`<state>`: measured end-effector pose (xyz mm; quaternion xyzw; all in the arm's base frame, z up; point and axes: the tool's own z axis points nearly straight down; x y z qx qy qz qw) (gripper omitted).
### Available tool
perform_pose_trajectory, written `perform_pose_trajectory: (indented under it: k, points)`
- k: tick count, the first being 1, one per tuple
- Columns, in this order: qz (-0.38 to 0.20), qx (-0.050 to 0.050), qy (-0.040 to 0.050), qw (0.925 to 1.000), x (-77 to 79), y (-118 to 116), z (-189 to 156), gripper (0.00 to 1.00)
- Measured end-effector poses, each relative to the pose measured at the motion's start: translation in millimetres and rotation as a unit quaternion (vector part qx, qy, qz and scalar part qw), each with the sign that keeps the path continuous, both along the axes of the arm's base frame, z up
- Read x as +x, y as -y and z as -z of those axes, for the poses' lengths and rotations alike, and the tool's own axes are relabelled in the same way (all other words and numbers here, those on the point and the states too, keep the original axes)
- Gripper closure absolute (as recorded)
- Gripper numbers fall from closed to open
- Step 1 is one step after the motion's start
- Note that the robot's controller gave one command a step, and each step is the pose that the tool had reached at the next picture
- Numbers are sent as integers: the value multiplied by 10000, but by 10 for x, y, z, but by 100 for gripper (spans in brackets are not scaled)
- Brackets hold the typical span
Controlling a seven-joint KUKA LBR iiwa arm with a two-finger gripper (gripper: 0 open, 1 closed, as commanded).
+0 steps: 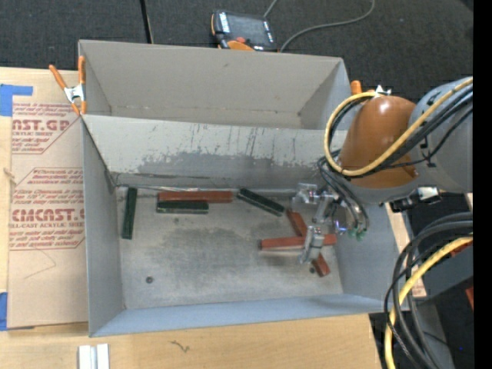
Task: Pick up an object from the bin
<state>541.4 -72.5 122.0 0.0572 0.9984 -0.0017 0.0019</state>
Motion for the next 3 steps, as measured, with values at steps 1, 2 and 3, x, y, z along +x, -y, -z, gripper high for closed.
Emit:
perform_pose_trajectory:
  k: [1, 2, 3]
  points:
    - [810, 27, -37, 9967, -182, -314, 539, 0]
    - [812, 25, -20, 9967, -171, -307, 526, 100]
    - [603, 19, -6, 9982, -143, -228, 291, 100]
